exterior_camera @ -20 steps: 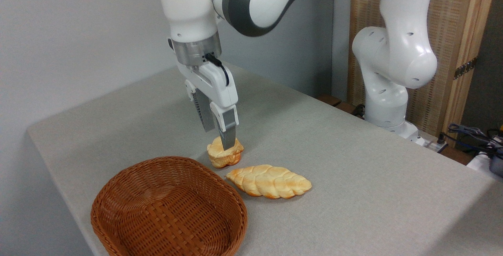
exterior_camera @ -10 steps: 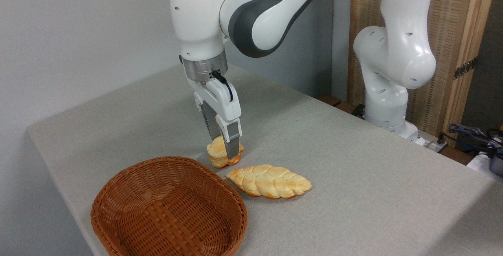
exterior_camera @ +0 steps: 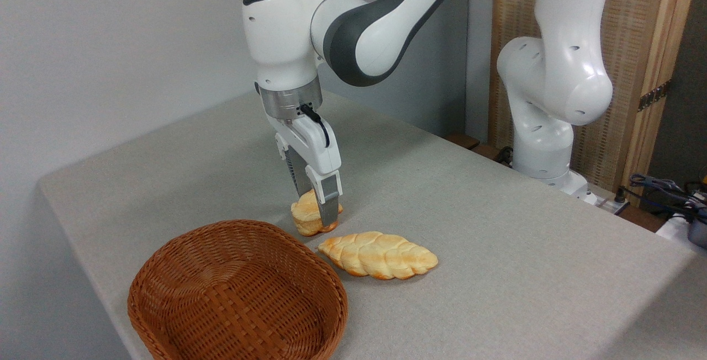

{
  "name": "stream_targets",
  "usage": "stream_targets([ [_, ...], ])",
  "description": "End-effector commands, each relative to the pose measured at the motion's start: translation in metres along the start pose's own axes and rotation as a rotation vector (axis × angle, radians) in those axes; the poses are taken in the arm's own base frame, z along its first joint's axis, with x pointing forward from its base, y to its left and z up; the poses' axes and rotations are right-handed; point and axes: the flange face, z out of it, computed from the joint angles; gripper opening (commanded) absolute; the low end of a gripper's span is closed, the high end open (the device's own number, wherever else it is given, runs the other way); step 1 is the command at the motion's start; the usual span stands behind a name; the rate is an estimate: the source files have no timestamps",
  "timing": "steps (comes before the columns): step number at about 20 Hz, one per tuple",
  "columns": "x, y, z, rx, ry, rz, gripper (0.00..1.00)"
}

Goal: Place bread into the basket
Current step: 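Close the gripper on the small bread roll, then lift the bread roll and carry it over the wicker basket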

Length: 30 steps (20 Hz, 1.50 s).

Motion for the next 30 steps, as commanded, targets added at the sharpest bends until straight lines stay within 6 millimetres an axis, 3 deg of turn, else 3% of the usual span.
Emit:
stream_targets([
  [1,-0.001,0.001,0.001,0.015,0.005,-0.005,0.44],
  [17,-0.001,0.0,0.0,0.017,0.008,-0.007,0.47],
  [25,-0.004,-0.004,-0.022,0.037,0.043,-0.024,0.48],
  [30,-0.004,-0.018,-0.055,0.053,0.089,-0.052,0.48],
])
